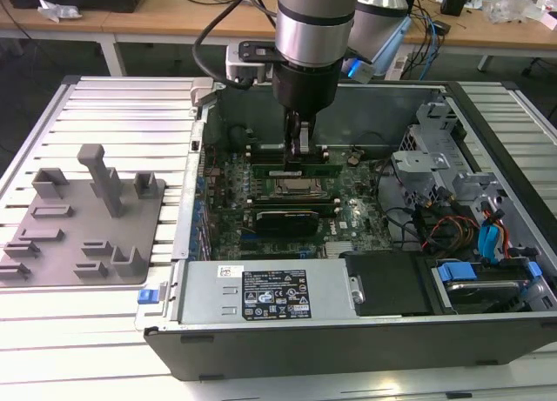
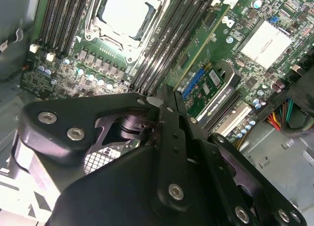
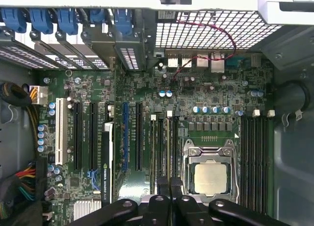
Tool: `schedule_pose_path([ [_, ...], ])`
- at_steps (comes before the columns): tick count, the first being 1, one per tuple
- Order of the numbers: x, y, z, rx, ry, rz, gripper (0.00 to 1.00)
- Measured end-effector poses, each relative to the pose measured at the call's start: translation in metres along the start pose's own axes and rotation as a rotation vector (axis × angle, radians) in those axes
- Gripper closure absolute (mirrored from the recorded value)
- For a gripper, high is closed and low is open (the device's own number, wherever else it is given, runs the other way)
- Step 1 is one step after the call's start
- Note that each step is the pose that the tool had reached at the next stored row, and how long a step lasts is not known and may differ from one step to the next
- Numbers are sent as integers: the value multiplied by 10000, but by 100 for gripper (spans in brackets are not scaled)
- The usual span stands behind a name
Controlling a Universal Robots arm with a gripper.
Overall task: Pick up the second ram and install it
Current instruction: 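Insert the second ram into the second slot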
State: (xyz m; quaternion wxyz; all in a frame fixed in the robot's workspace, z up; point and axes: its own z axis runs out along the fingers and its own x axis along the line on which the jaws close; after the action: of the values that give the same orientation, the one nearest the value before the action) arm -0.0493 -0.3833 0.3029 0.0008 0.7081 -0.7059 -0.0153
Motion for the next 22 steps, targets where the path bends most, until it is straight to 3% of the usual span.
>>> schedule_pose_path([
  [13,3,-4,161,0,0,0,91],
  [22,5,-5,232,0,0,0,91],
])
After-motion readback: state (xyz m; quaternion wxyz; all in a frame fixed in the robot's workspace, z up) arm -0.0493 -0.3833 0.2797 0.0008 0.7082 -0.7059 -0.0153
